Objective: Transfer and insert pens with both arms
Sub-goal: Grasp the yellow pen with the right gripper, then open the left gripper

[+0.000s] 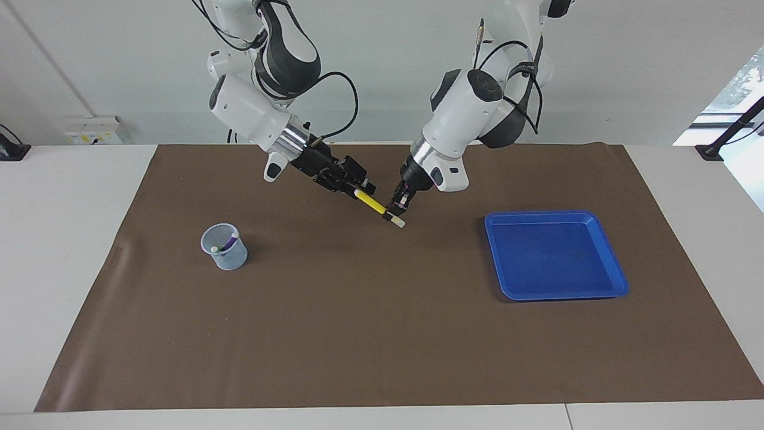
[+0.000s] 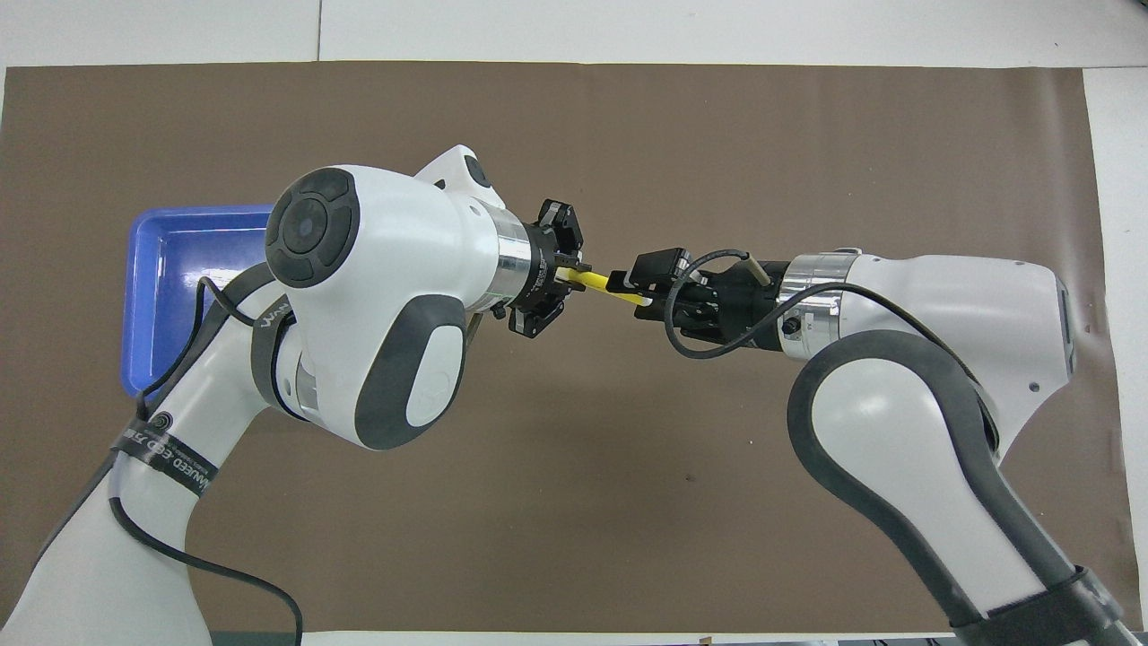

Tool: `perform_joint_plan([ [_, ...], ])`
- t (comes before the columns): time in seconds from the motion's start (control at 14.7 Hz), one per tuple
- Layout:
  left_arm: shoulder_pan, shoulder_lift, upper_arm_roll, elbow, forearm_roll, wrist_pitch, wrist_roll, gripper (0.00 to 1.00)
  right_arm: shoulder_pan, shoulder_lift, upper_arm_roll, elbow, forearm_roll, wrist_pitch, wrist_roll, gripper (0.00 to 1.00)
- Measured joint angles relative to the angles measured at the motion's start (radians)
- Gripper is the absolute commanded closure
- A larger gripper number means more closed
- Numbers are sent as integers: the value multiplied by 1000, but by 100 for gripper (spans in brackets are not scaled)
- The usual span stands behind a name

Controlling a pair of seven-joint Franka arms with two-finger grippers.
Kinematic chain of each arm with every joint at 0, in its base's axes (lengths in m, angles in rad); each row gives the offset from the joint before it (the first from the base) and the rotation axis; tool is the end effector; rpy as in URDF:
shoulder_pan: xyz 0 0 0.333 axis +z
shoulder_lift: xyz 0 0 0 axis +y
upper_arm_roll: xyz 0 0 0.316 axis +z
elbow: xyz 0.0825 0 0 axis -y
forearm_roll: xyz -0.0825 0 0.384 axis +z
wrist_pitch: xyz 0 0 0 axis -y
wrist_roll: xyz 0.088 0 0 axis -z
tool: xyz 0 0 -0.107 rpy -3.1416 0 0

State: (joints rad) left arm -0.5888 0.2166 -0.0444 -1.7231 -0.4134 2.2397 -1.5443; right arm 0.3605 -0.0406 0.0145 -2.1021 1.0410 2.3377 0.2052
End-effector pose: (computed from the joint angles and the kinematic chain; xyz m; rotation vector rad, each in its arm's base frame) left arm 0.5207 -0.3941 0.4887 2.2831 1.4366 -0.2615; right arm 0.5204 0.2198 0.4719 -2.2092 0.5480 0.0011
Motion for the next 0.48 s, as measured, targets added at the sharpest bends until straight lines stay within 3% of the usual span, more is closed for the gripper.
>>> perform_joint_plan([
  [0.2,-6,0,3,1,0,0,0,100,0,1,-2,-2,0,0,0,69],
  [0.27,-6,0,3,1,0,0,0,100,0,1,-2,-2,0,0,0,78],
  [0.34,-6,0,5,1,0,0,0,100,0,1,-3,-4,0,0,0,94],
  [0.48,-6,-1,6,1,0,0,0,100,-1,1,-3,-5,1,0,0,100],
])
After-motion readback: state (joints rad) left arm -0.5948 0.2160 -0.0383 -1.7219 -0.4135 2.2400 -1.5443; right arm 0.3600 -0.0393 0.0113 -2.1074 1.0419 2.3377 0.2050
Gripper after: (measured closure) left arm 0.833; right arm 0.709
